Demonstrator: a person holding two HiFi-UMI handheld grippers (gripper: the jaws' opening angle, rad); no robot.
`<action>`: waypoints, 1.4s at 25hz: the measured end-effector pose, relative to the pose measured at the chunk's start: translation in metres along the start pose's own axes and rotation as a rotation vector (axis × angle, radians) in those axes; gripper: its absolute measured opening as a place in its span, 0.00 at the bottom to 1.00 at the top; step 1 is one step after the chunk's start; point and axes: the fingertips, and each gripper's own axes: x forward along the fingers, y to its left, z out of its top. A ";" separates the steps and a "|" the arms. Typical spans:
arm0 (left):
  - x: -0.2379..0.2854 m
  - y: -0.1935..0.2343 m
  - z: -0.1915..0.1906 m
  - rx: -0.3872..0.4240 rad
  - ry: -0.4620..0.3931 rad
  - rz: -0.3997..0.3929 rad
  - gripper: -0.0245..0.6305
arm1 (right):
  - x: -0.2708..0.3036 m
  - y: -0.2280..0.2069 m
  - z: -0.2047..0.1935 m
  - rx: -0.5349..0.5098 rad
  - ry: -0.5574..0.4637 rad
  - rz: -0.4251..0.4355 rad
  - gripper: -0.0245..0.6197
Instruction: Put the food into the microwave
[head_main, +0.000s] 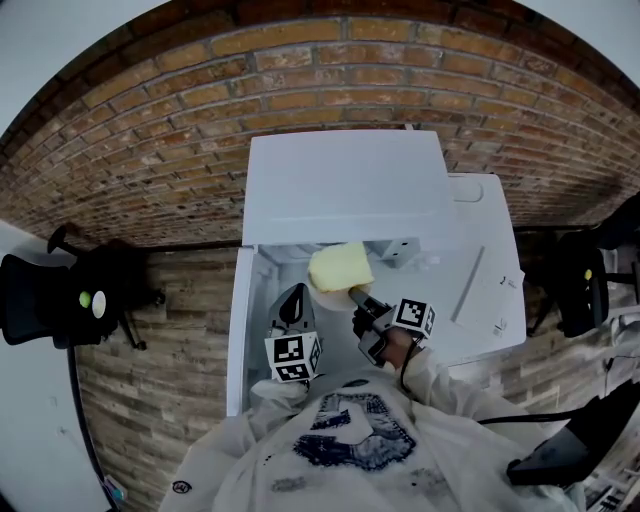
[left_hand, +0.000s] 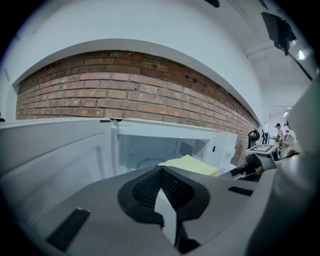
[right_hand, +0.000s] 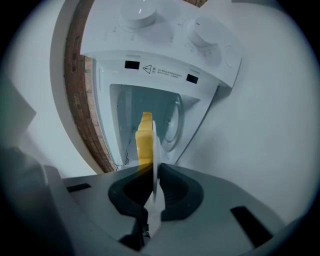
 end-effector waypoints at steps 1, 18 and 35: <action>0.003 0.000 -0.001 -0.004 0.003 -0.003 0.05 | 0.003 -0.002 0.003 0.003 0.000 -0.002 0.08; 0.013 0.006 -0.003 -0.027 0.033 -0.023 0.05 | 0.042 -0.041 0.039 0.046 -0.025 -0.068 0.09; 0.014 0.003 -0.011 -0.024 0.064 -0.037 0.05 | 0.066 -0.056 0.058 0.093 -0.057 -0.094 0.08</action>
